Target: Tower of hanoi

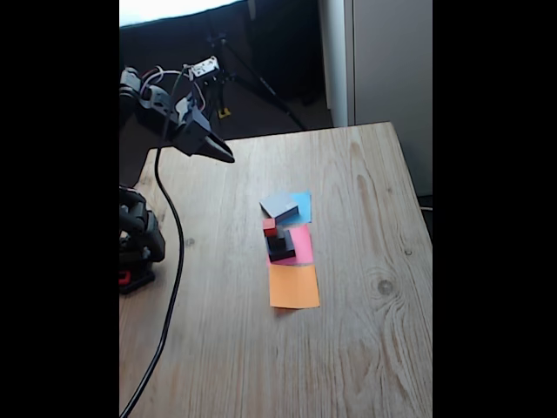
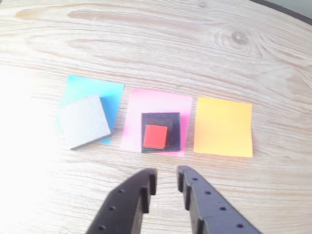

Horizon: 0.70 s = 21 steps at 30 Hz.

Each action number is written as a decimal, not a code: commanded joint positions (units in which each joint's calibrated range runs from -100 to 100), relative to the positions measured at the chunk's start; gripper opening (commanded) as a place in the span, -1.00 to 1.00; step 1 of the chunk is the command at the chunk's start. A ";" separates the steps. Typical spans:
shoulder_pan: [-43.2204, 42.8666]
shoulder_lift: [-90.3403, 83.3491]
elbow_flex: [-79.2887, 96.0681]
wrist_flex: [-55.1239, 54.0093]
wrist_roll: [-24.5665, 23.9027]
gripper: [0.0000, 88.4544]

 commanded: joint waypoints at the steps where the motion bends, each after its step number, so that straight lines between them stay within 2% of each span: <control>1: 4.60 -3.05 -5.30 3.00 1.04 -0.99; 6: 6.19 -4.11 -3.94 2.43 1.04 -0.98; 9: 6.19 -5.25 0.06 -0.16 1.04 -0.88; 13: 5.86 -8.20 10.97 -9.55 1.04 -0.69; 21: 6.69 -16.07 39.33 -33.59 1.04 -0.46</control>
